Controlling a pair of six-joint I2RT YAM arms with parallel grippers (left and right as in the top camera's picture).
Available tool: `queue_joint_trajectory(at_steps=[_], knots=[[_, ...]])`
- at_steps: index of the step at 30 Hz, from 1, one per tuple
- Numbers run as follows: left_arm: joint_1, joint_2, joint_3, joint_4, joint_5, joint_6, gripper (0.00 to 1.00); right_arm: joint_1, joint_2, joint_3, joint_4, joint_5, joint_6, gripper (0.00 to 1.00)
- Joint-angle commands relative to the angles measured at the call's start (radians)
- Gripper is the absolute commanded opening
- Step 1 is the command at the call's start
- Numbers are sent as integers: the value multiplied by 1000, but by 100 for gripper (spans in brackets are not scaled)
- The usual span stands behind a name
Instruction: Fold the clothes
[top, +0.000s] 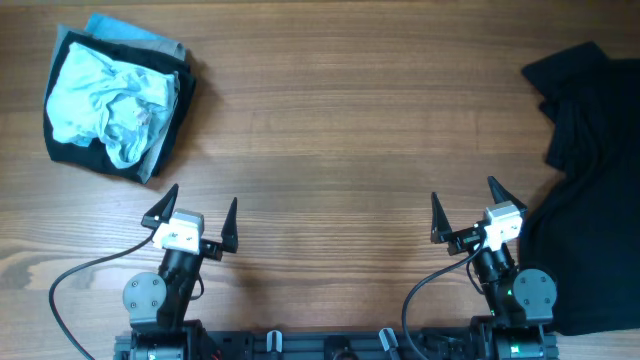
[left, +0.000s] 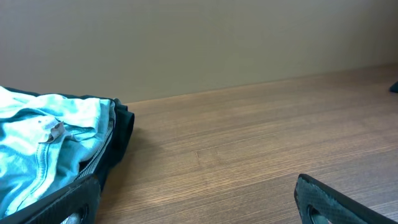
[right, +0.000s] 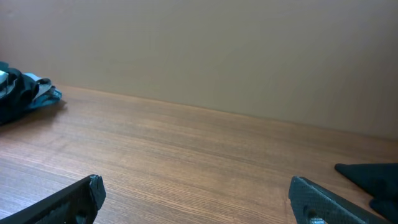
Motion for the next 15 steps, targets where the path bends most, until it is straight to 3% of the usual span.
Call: queue_joint_trajectory(at_steps=[1,15], knots=[[1,-7,-4,-4,-13,-10,100,-5,1,0,5,-13,-8,100],[1,-7,-4,-3,-6,-10,100,-5,1,0,10,-14,-5,100]])
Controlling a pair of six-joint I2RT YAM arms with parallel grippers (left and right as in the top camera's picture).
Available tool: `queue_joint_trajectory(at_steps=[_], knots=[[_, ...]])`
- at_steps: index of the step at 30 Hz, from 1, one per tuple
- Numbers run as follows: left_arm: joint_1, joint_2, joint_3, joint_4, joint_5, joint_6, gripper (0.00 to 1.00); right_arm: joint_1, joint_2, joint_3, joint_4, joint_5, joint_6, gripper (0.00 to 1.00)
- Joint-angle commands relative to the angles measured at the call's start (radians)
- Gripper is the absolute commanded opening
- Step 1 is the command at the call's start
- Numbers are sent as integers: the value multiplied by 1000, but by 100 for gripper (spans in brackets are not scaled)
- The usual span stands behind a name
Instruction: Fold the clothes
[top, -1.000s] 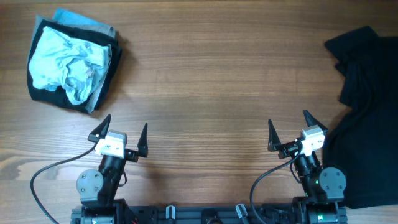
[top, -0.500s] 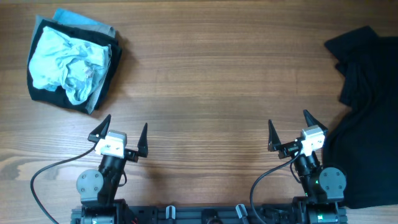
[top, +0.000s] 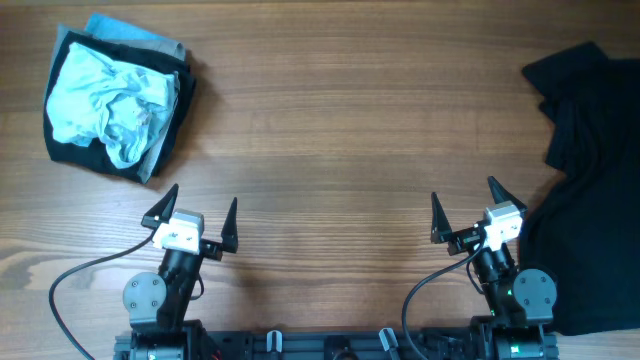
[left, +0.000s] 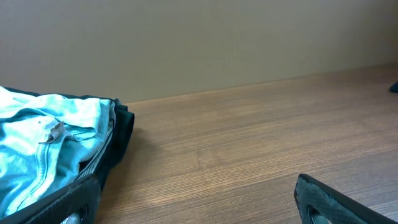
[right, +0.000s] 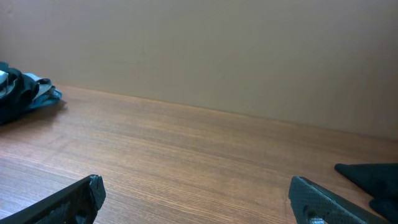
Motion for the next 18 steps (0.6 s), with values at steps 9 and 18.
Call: queue_joint_trajectory(at_steps=[9,18], knots=[[1,-7,-4,0,48,-17,100,-5,1,0,32,2,-12,100],[1,-7,6,14,109,-101,100,-5,1,9,35,-47,148,100]])
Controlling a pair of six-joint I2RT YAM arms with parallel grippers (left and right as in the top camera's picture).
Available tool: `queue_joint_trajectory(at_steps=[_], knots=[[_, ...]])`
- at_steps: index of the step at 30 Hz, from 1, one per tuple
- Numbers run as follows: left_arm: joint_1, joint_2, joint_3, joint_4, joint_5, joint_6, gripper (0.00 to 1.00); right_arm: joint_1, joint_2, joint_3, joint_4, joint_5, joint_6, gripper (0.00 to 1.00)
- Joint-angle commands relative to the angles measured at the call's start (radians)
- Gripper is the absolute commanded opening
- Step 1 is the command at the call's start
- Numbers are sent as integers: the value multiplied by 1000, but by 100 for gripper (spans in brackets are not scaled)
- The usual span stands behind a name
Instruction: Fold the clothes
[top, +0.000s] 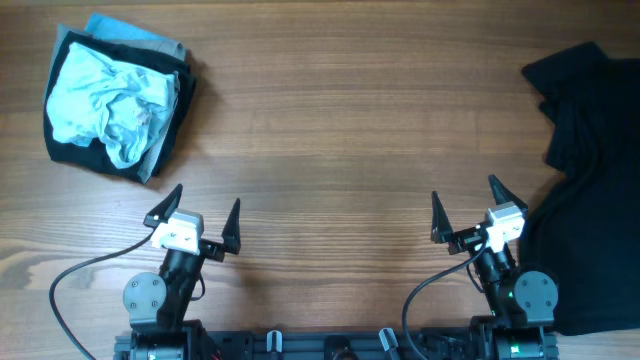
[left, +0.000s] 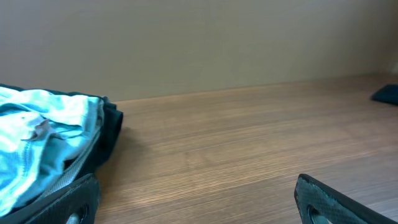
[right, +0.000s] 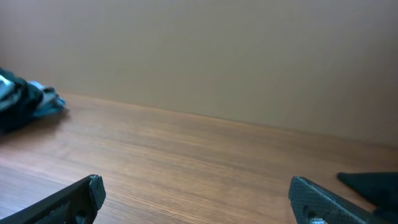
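Note:
A crumpled pile of clothes (top: 115, 95), light blue on top of dark and teal pieces, lies at the table's far left; the left wrist view shows the pile (left: 43, 146) at its left edge. A black garment (top: 590, 190) is spread along the right edge, partly off the table. My left gripper (top: 196, 212) stands open near the front edge, well short of the pile, with nothing between its fingers. On the right, my right gripper (top: 466, 206) is open too, just left of the black garment, and holds nothing.
Bare wooden table (top: 340, 130) stretches between the two heaps of clothing. Cables and the arm bases (top: 330, 340) run along the front edge. A plain wall (right: 199, 50) rises behind the far edge of the table.
Both wrist views have shifted slightly: the pile sits a little further left in the left view, and the table edge a little lower in the right. Both grippers remain open and empty.
Both grippers stood open and empty near the front edge at each earlier moment, the light blue pile at far left and the black garment at right untouched. Only a slight shift of both arms shows now.

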Motion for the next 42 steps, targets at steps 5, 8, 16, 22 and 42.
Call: queue_joint_trajectory(at_steps=[5,8,16,22,42], knots=[[2,7,125,-10,-19,-143,100,-5,37,128,-218,-64,315,100],[2,61,231,-63,-72,-142,100,-5,130,236,-376,-71,304,100],[2,511,695,-431,-71,-143,100,-5,683,671,-562,-71,289,100],[2,840,1018,-760,-71,-142,100,-5,1029,1062,-713,-115,243,100],[2,1035,1136,-878,19,-150,100,-368,1686,1211,-561,386,515,91]])
